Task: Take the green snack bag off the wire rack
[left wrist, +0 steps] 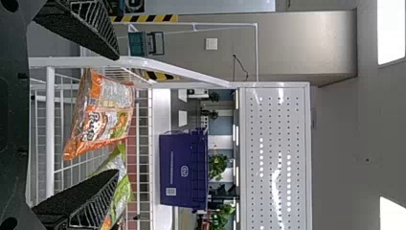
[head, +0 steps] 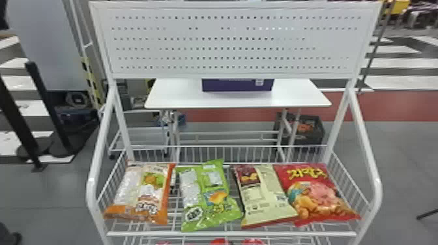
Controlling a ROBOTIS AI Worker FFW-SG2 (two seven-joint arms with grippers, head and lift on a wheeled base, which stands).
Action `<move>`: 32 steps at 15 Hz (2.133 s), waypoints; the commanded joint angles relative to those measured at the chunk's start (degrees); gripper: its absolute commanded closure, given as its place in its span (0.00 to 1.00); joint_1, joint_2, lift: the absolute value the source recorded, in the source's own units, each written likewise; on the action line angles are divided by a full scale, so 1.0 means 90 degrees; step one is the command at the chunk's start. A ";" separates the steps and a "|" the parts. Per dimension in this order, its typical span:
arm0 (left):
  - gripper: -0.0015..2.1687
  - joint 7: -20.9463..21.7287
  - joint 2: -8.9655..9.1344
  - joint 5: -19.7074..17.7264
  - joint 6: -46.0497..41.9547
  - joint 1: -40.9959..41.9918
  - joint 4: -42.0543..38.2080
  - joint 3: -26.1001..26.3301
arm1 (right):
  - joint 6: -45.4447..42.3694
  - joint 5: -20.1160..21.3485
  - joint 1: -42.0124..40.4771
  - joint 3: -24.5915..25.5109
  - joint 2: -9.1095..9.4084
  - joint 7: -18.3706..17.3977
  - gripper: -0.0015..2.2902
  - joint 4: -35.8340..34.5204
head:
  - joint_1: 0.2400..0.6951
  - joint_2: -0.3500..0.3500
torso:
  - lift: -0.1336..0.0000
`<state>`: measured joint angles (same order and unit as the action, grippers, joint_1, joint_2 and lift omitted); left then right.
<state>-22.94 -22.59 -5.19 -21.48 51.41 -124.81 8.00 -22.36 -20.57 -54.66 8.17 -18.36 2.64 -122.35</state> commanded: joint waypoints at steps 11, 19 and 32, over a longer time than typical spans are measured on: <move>0.02 0.0059 0.0009 -0.0078 0.0000 -0.0146 0.0108 0.0127 | 0.0000 0.0000 0.0038 0.0000 -0.0001 0.0000 0.08 0.0050 | 0.57 0.50 | 1.00; 0.02 0.0166 0.0517 -0.0273 0.2070 -0.3349 0.1680 0.1924 | -0.0117 0.0107 0.0165 -0.0186 0.0019 0.0000 0.08 0.0226 | 0.57 0.50 | 1.00; 0.04 0.0352 0.1474 -0.0752 0.2930 -0.5791 0.4258 0.2559 | -0.0195 0.0156 0.0194 -0.0215 0.0039 0.0000 0.08 0.0323 | 0.57 0.50 | 1.00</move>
<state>-19.78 -9.37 -11.75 4.49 0.00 -87.02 31.08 -24.15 -19.16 -52.91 6.23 -17.94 2.64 -119.47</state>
